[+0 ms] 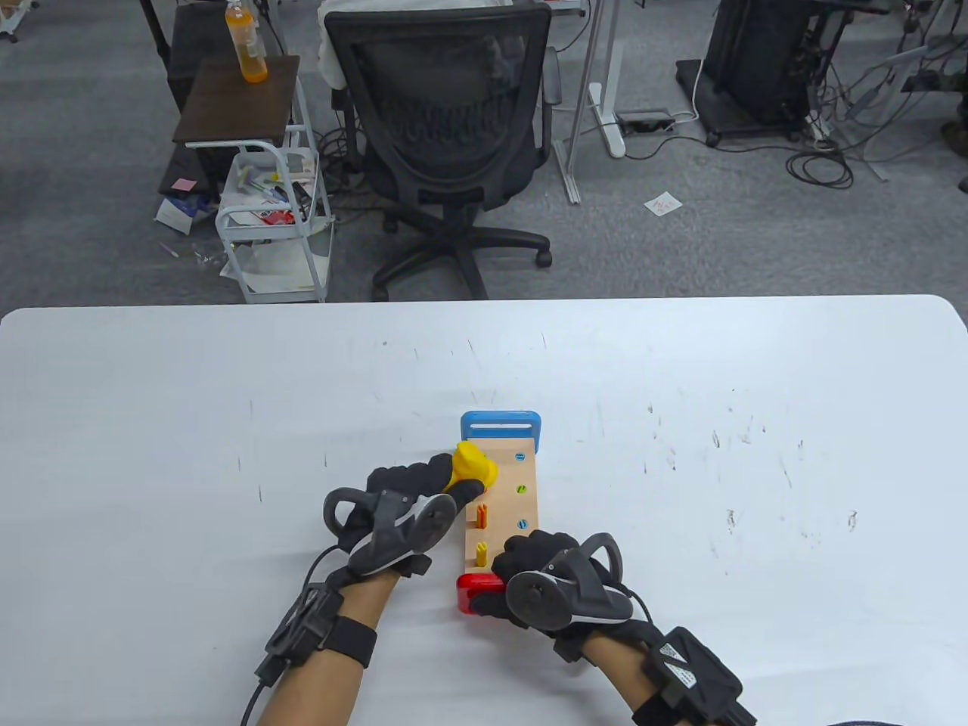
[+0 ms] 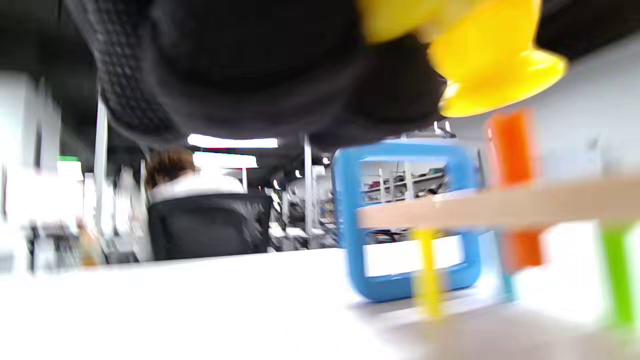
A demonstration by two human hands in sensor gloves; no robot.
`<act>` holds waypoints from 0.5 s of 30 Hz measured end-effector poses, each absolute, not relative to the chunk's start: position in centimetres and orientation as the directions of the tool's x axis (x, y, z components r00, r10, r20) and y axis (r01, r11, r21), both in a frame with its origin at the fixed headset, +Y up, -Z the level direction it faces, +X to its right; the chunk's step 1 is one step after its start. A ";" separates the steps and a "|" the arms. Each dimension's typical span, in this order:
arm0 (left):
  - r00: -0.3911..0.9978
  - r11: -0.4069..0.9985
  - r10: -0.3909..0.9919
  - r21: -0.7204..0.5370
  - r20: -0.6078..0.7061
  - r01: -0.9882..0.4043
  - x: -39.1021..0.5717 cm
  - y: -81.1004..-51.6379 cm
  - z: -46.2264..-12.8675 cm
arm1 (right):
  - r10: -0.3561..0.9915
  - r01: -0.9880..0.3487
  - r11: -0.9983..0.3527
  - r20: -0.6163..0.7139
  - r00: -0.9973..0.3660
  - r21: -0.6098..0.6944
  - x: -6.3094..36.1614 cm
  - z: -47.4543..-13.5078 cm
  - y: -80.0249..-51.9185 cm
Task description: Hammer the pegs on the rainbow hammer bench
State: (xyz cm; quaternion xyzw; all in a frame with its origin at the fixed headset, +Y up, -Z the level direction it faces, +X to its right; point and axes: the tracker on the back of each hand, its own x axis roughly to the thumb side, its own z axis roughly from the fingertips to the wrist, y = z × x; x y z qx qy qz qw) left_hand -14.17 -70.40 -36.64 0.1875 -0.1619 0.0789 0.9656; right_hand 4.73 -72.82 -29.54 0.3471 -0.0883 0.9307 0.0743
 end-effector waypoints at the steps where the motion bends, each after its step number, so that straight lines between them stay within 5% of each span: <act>1: 0.932 0.891 0.111 0.380 0.346 -0.248 -14.3 -69.4 -36.4 | 0.079 -0.201 -0.973 0.659 -0.748 -0.111 4.7 -29.6 -72.8; 6: 0.900 0.743 0.149 0.555 0.409 -0.376 -14.6 -61.3 -34.1 | 0.082 -0.204 -0.973 0.661 -0.746 -0.109 4.7 -29.6 -72.8; 9: 0.880 0.672 0.171 0.600 0.444 -0.434 -14.7 -59.2 -33.2 | 0.082 -0.203 -0.973 0.660 -0.746 -0.109 4.7 -29.6 -72.8; 13: 0.855 0.707 0.262 0.514 0.447 -0.485 -14.4 -62.6 -34.8 | 0.080 -0.201 -0.973 0.658 -0.749 -0.111 4.7 -29.6 -72.8; 15: 0.918 0.905 0.160 0.318 0.362 -0.283 -12.8 -67.8 -36.4 | 0.080 -0.202 -0.973 0.657 -0.750 -0.113 4.7 -29.6 -72.8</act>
